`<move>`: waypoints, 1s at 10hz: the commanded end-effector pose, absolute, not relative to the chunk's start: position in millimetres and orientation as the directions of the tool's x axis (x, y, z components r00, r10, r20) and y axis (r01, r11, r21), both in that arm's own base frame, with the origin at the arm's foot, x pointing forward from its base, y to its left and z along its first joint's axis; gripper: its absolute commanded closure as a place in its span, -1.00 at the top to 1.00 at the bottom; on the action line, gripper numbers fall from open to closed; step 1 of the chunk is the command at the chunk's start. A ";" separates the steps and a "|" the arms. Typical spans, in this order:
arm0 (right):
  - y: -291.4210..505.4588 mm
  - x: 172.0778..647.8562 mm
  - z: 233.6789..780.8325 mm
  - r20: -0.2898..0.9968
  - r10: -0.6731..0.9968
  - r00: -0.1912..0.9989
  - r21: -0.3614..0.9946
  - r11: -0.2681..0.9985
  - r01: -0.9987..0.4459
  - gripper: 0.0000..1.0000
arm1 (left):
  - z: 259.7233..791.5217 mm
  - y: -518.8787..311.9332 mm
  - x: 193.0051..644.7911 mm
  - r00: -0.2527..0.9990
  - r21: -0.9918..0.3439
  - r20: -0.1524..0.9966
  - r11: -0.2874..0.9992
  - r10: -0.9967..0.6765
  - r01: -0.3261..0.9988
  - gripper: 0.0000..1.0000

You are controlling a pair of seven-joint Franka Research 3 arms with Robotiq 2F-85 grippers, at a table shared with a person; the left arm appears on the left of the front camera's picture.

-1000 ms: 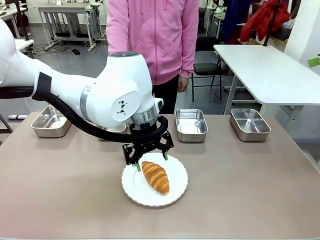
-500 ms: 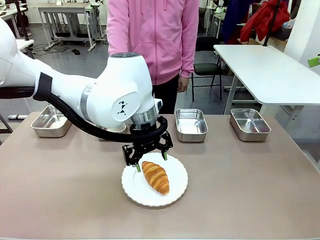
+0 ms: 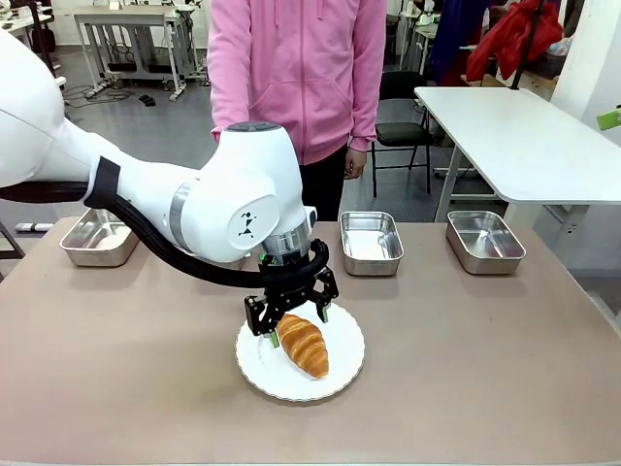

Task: Place the bread in the container.
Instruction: Place the Butter Roll into the Airtight Container indicated by the human.

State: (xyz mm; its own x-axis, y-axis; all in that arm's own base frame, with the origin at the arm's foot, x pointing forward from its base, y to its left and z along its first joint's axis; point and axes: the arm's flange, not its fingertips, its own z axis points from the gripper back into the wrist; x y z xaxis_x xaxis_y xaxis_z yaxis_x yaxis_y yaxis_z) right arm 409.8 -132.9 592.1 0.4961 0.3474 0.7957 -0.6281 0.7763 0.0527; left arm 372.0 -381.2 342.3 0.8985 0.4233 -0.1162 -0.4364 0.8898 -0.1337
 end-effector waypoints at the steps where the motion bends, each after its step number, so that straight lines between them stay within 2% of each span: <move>1: -134.0 410.7 590.7 0.812 0.348 0.468 0.045 0.763 -0.645 1.00 | 338.3 -387.0 373.1 0.893 -0.119 -0.094 0.886 0.440 -0.449 1.00; 8: -134.0 410.7 590.7 0.812 0.348 0.468 0.045 0.763 -0.645 1.00 | 313.1 -391.1 376.4 0.904 -0.133 -0.111 0.896 0.412 -0.425 1.00; 9: -134.0 410.7 590.7 0.812 0.348 0.468 0.045 0.763 -0.645 1.00 | 312.7 -390.5 377.0 0.905 -0.121 -0.114 0.898 0.410 -0.423 0.60; 10: -134.0 410.7 590.7 0.812 0.348 0.468 0.045 0.763 -0.645 1.00 | 311.7 -390.0 377.5 0.906 -0.119 -0.117 0.900 0.408 -0.420 0.60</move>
State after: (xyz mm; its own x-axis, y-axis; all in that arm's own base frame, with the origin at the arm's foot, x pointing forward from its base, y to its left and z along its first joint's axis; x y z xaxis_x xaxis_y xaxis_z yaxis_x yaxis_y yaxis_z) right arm 409.8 -132.9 592.1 0.4955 0.3459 0.7967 -0.6282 0.7762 0.0538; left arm 375.2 -388.2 312.5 0.9025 0.4118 -0.1265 -0.4264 0.8956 -0.1269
